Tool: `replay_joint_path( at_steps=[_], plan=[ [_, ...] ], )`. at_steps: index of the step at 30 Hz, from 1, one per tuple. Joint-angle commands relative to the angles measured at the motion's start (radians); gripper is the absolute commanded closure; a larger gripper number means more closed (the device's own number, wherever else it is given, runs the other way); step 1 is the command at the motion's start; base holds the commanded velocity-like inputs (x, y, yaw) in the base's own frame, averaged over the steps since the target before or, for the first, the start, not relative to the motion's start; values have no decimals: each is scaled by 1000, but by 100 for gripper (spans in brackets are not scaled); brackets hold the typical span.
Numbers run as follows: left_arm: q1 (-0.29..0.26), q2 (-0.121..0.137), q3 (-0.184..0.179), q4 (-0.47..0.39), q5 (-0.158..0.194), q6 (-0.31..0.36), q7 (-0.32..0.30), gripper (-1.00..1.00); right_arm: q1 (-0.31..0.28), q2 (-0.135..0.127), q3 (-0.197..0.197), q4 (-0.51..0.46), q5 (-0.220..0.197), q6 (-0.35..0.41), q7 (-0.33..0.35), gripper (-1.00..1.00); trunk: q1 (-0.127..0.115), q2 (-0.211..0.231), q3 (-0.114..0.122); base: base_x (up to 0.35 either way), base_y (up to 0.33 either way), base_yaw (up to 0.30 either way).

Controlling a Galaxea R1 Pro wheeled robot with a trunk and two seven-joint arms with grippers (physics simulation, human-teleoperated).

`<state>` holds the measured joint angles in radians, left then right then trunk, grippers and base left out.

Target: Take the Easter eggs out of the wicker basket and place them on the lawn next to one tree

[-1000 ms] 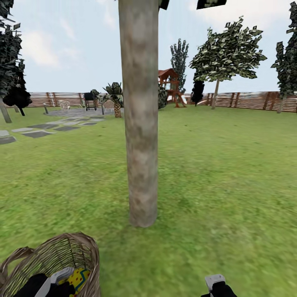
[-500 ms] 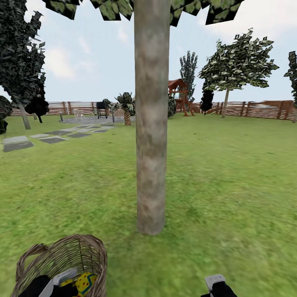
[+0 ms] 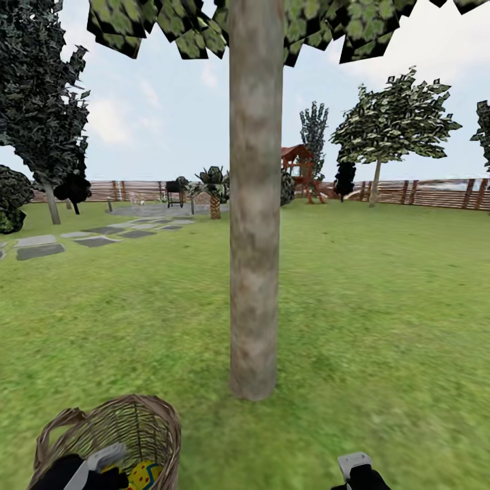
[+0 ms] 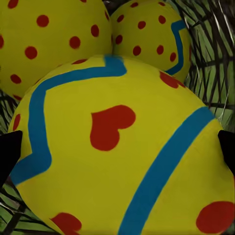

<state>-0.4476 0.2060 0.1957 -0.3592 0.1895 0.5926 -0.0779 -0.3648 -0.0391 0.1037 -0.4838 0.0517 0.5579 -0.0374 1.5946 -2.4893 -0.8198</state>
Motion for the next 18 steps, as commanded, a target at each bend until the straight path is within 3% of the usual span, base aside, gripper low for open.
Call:
replay_joint_path(
  at_steps=[1, 18],
  plan=[
    [0, -1, 7, -1, -1, 6, -3, 100, 0, -1, 6, -2, 5, 7, -1, -100, -4, 7, 2, 0, 0, 0],
    [0, 0, 7, -1, -1, 7, -3, 100, 0, -2, 7, -2, 5, 7, -1, -100, -69, 126, 55, 0, 0, 0]
  ],
)
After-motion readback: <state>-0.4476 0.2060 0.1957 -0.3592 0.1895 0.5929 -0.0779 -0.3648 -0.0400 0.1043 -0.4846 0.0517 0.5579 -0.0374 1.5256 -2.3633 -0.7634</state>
